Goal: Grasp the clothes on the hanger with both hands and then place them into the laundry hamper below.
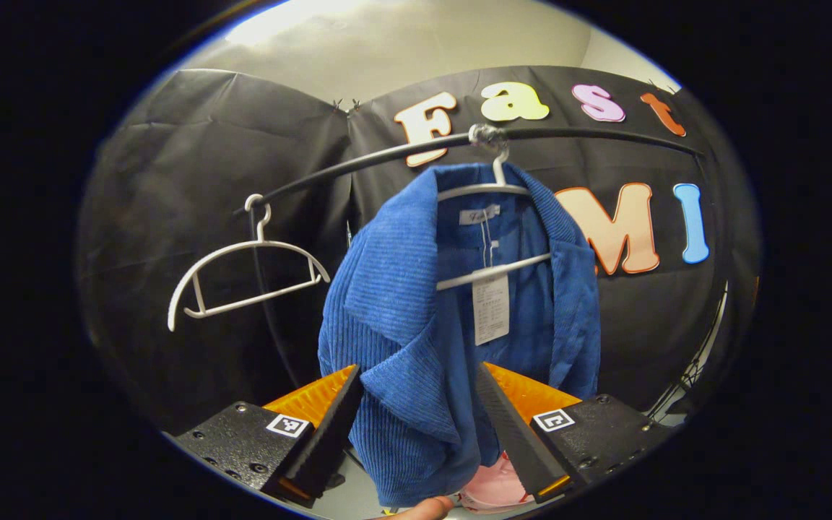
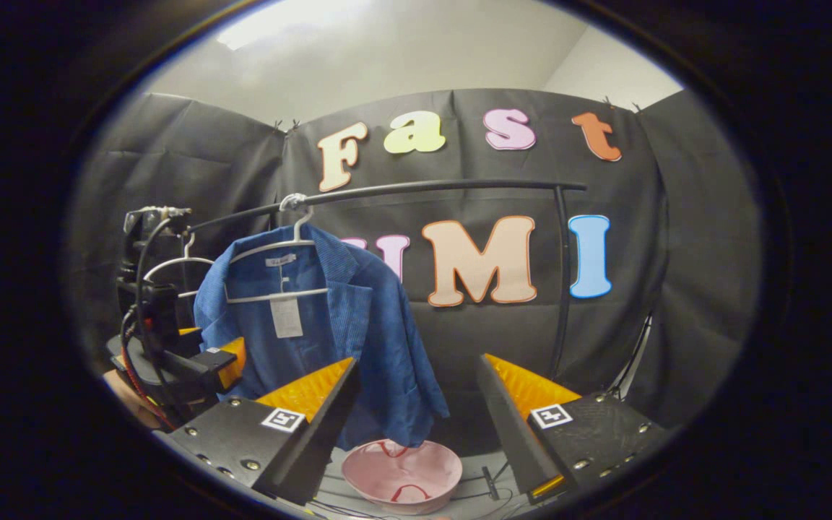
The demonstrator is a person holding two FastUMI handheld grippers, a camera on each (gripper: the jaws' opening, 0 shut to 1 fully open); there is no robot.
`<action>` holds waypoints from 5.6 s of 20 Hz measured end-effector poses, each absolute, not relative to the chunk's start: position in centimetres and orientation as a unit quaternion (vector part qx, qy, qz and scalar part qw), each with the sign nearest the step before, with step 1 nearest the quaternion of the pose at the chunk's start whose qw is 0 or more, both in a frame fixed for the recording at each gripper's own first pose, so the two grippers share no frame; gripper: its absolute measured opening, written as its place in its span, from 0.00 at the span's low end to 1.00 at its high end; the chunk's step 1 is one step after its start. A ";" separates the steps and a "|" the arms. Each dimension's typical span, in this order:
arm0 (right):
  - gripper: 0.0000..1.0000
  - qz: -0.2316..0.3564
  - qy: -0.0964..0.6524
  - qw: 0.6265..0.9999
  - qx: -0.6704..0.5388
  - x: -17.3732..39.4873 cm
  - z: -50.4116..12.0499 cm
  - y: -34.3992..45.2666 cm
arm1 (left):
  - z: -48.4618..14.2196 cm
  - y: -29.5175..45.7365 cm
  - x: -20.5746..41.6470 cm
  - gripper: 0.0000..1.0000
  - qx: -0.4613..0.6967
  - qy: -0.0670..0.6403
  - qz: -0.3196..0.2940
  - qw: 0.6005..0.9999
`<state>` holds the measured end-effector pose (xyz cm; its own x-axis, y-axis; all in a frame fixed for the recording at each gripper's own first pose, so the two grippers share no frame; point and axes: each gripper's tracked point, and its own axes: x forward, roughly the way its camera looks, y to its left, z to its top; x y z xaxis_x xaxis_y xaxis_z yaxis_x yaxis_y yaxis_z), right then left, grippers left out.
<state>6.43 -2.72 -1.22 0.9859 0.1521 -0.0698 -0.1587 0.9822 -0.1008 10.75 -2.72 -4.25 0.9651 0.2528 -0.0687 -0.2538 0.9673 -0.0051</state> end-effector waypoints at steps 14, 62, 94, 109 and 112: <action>0.96 0.023 0.032 0.998 -0.051 10.7 -0.6 -4.9 | -7.0 0.4 15.1 0.06 -0.018 0.075 0.102 0.992; 0.87 0.235 0.087 0.968 0.002 29.3 -7.6 14.2 | -1.0 -0.2 9.2 0.01 -0.043 0.072 0.072 0.994; 0.02 0.069 -0.082 0.992 -0.072 36.3 2.6 7.1 | 6.2 7.9 6.8 0.02 0.002 0.011 0.114 0.993; 0.02 0.044 -0.073 0.996 -0.028 42.1 1.3 6.4 | 2.8 7.3 12.8 0.01 -0.006 0.028 0.107 0.994; 0.03 0.048 -0.070 0.995 -0.045 42.8 0.2 6.1 | 2.3 7.2 13.0 0.03 -0.019 0.022 0.112 0.993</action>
<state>42.85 6.10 0.22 0.9857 0.1012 0.1350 -0.0887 0.9914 -0.0959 13.02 7.19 2.32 0.9739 0.2216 -0.0483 -0.2233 0.9742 -0.0330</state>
